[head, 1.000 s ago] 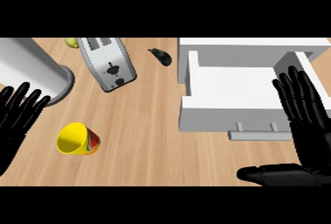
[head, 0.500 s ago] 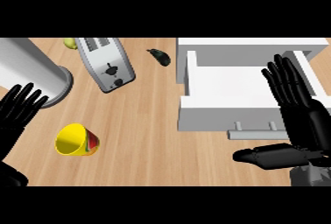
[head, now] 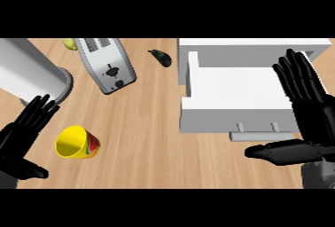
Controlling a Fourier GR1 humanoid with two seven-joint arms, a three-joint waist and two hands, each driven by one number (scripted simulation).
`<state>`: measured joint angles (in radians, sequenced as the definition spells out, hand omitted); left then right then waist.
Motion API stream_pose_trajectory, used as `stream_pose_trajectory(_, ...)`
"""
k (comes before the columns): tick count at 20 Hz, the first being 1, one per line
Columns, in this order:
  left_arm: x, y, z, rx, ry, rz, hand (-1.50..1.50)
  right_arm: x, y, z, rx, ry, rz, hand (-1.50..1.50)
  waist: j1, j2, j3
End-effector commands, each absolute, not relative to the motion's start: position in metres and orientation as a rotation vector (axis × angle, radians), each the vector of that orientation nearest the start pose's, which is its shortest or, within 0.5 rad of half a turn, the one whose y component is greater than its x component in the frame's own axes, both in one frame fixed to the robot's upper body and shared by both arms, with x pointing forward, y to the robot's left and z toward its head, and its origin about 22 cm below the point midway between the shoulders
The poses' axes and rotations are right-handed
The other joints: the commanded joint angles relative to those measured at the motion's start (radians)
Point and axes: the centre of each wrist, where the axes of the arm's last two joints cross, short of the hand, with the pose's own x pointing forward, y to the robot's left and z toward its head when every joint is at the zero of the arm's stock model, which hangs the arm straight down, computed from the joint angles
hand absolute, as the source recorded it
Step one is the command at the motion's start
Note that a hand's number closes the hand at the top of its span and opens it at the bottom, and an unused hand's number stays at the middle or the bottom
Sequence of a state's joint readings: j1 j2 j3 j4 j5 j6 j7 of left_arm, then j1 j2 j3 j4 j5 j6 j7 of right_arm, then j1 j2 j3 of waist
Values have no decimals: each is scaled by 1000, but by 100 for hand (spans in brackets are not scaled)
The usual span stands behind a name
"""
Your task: Pick up the cup, place it into the drawer and close the drawer
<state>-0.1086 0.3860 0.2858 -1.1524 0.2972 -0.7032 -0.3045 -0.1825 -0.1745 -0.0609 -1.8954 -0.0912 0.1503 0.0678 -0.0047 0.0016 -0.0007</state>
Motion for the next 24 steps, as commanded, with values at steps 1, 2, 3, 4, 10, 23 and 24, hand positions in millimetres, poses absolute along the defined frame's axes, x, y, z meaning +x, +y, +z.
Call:
stream_pose_trajectory(1, 242, 419, -44, -313, -1635, -183, -150, 273, -264, 127, 45, -2003, 260, -150, -2, 3, -1)
stream_pose_trajectory(2, 253, 400, -34, -291, -1632, -182, -150, 265, -265, 130, 47, -2004, 248, -150, 3, -1, 0)
stream_pose_trajectory(3, 272, 385, -54, -297, -1628, -190, -150, 265, -262, 146, 72, -2004, 277, -150, -12, 3, -1)
stream_pose_trajectory(4, 259, 410, -55, -296, -1618, -178, -150, 270, -258, 152, 49, -2011, 259, -150, -3, 1, -1)
stream_pose_trajectory(10, 236, 402, -101, -259, -1598, -170, -150, 262, -254, 157, 54, -2021, 262, -150, -10, 2, -2)
stream_pose_trajectory(23, 245, 397, -116, -267, -1659, -141, -150, 270, -263, 151, 58, -2007, 280, -150, -21, 7, -4)
stream_pose_trajectory(24, 232, 400, -123, -271, -1646, -146, -150, 276, -257, 150, 67, -2009, 271, -150, -14, 8, -4)
